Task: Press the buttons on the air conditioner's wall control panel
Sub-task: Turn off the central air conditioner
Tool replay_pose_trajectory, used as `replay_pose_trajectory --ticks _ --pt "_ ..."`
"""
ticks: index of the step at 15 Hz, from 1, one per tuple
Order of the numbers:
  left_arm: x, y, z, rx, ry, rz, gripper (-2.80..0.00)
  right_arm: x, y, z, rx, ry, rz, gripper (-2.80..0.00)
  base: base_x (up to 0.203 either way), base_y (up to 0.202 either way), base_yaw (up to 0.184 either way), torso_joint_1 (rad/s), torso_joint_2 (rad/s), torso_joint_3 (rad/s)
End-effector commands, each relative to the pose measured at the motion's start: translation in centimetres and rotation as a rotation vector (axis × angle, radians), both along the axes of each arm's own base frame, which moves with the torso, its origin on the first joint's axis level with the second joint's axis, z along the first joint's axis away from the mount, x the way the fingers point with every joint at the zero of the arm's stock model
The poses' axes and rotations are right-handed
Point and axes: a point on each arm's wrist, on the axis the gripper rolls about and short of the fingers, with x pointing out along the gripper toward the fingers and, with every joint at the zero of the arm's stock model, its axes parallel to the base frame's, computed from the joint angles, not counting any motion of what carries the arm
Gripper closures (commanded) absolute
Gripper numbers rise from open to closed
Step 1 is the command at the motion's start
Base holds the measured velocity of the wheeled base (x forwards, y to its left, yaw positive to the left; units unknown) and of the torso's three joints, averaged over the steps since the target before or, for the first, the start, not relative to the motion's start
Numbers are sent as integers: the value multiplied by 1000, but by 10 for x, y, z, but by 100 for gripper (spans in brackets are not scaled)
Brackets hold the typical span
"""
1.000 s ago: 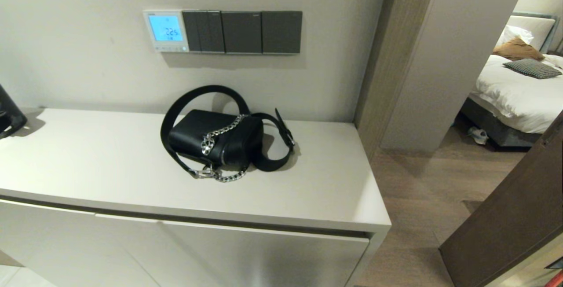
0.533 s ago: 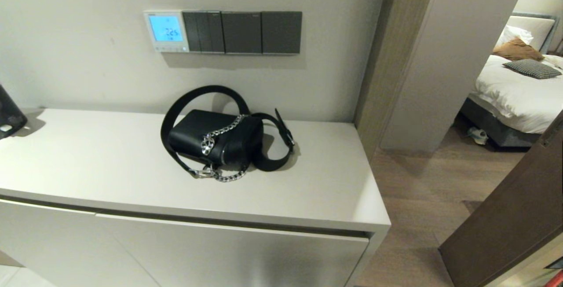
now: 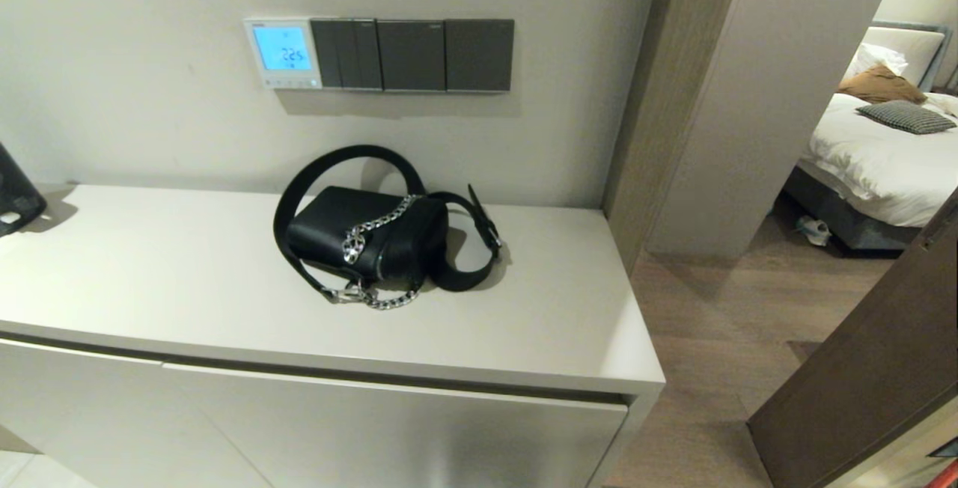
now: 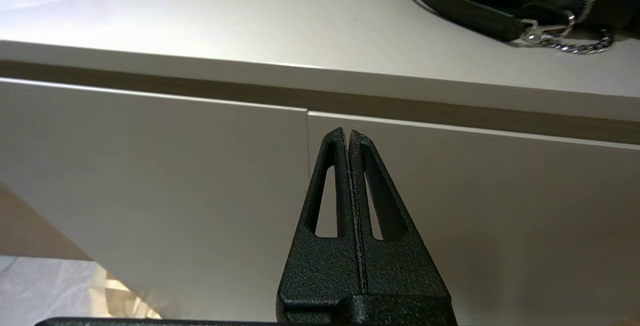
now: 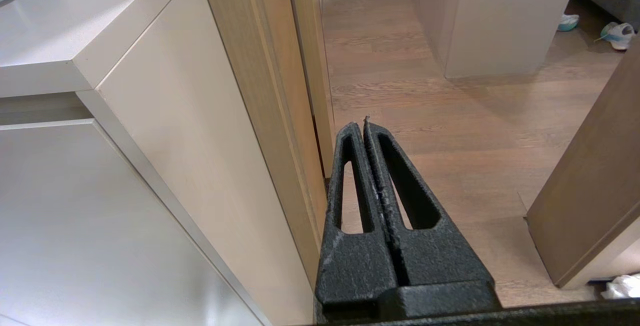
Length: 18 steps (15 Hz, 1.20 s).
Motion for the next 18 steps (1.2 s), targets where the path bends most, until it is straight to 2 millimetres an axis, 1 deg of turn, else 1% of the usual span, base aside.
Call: replay_pose_trajectory --ticks 1,4,5,8,10,13,15,18 --pt "-1 0 -14 1 3 0 0 0 0 0 0 1 0 0 0 0 0 0 0 0" --pt "-9 0 -25 9 -32 -30 0 0 0 -1 0 3 0 0 0 0 0 0 0 0" --pt "-11 0 -32 14 -19 -37 0 0 0 0 0 1 0 0 0 0 0 0 0 0" --pt "-10 0 -53 18 14 -44 0 0 0 0 0 1 0 0 0 0 0 0 0 0" --pt "-12 0 -60 20 7 -45 0 0 0 -1 0 2 0 0 0 0 0 0 0 0" --pt "-12 1 -63 22 13 -31 0 0 0 -1 0 3 0 0 0 0 0 0 0 0" --pt "-11 1 -68 25 26 -28 0 0 0 -1 0 2 0 0 0 0 0 0 0 0" --pt "-9 1 -67 26 0 -28 0 0 0 0 0 1 0 0 0 0 0 0 0 0"
